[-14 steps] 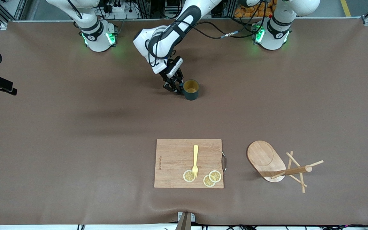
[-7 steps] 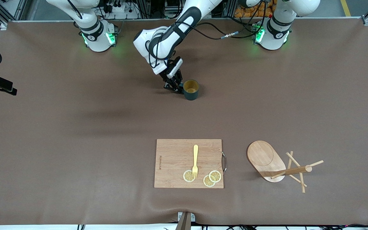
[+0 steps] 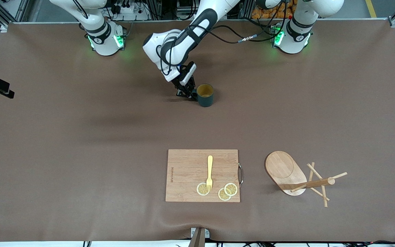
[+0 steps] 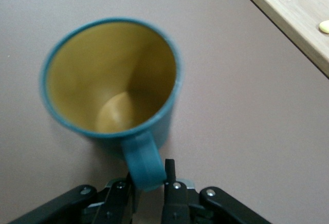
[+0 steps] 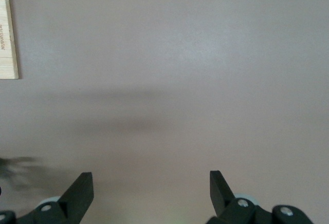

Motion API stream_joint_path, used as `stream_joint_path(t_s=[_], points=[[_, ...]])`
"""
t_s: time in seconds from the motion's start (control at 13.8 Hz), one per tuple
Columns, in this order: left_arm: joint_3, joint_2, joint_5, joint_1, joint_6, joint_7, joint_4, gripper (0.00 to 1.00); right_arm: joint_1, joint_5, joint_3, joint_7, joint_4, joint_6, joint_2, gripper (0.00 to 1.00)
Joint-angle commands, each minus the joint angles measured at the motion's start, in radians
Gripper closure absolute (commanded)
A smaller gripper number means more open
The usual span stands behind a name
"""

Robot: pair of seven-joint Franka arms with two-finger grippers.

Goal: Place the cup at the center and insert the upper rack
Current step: 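Close the left gripper on the mug handle and lift the mug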

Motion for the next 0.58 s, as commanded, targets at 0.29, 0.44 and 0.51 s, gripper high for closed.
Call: stream_joint_path(t_s=[0.29, 0.44, 0.51], points=[[-0.009, -0.029, -0.039, 0.021, 0.006, 0.057, 0.019, 0.9, 0.015, -0.004, 0.003, 0.006, -0.03, -0.004, -0.036, 0.0], [-0.006, -0.051, -0.062, 0.027, 0.005, 0.099, 0.024, 0.92, 0.013, -0.004, 0.003, 0.006, -0.03, -0.004, -0.033, 0.0], [-0.008, -0.063, -0.064, 0.036, 0.005, 0.107, 0.024, 0.94, 0.015, -0.004, 0.003, 0.006, -0.03, -0.004, -0.033, 0.0]])
